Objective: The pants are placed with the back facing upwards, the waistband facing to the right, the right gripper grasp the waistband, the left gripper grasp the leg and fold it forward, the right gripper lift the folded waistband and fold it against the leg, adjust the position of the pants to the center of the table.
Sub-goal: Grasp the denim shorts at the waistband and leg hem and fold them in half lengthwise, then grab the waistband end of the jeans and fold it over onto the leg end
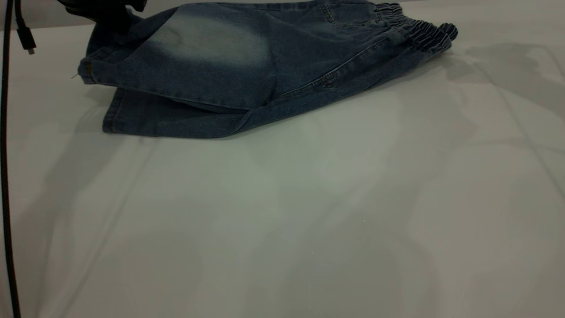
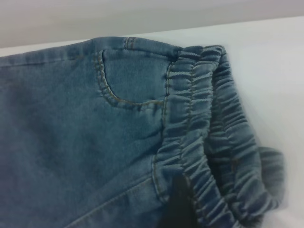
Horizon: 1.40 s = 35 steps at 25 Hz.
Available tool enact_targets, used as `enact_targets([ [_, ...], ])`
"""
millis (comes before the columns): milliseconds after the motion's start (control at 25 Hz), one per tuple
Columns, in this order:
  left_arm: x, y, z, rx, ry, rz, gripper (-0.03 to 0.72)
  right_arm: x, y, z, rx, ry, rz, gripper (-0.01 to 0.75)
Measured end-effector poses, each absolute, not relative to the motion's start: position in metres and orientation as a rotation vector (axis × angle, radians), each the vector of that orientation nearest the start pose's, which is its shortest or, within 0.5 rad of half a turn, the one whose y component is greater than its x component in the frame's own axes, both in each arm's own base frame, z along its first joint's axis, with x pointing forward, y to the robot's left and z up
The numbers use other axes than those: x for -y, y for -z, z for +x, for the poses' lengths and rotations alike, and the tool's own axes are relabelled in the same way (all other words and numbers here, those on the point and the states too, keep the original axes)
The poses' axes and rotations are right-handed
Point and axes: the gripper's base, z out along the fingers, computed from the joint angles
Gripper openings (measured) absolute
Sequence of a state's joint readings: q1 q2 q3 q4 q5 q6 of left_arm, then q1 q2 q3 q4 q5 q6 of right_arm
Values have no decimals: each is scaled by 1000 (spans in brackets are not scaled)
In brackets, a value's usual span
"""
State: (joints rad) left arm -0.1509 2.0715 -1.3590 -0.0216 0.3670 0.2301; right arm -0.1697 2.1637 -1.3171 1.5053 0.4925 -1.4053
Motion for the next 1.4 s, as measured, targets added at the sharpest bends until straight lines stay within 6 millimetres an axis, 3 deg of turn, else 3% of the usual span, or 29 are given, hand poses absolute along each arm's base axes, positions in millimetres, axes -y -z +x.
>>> enact_targets([
  [320,66,-147,431,-2515,-13,462,375,29,-122,443,-2319,-653,212,536],
  [440,66,-148,432,-2498,-12,455,436,28,-123,441,-2317,-726,241,536],
  [800,67,-148,432,-2499,3,430,455,62,-121,431,-2289,-930,401,536],
  [960,68,-149,432,-2505,20,407,454,76,-96,424,-2301,-1062,459,536],
  [1080,68,-149,431,-2511,20,410,454,72,-73,421,-2310,-1170,455,536],
  [1400,68,-149,432,-2510,19,411,456,66,-43,426,-2280,-1332,472,536],
])
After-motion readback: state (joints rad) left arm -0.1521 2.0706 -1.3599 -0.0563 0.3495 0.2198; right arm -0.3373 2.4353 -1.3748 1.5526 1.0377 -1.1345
